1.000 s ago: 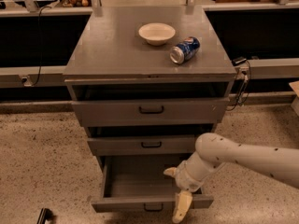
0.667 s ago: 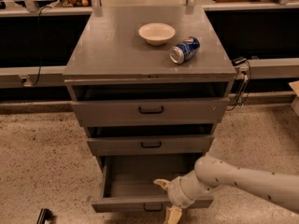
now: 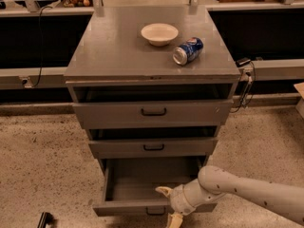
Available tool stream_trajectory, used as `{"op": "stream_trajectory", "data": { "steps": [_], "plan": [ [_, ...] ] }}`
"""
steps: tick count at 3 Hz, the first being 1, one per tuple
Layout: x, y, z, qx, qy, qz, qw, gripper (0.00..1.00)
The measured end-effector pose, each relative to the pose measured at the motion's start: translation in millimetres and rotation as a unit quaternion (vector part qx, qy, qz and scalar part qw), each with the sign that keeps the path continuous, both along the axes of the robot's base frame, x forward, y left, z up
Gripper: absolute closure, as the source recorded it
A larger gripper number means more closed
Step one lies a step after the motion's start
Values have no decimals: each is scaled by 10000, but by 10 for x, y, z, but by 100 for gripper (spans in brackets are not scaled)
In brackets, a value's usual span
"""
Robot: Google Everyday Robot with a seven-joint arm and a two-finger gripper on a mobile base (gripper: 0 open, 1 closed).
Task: Close bottom drawer
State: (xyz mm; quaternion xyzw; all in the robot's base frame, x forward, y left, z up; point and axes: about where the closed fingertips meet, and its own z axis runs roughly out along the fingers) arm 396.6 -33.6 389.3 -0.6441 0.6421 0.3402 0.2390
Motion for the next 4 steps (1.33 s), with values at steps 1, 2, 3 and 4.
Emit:
{"op": "stream_trajectory", "data": {
  "steps": [1, 2, 3, 4],
  "plan": [
    [-152, -23, -473, 266, 54, 78, 9996, 0],
    [-151, -138, -911, 568, -771, -121, 9953, 0],
    [-226, -149, -971, 638, -999, 42, 9929, 0],
    [-90, -218, -1273, 464, -851, -294, 9949, 0]
  ]
}}
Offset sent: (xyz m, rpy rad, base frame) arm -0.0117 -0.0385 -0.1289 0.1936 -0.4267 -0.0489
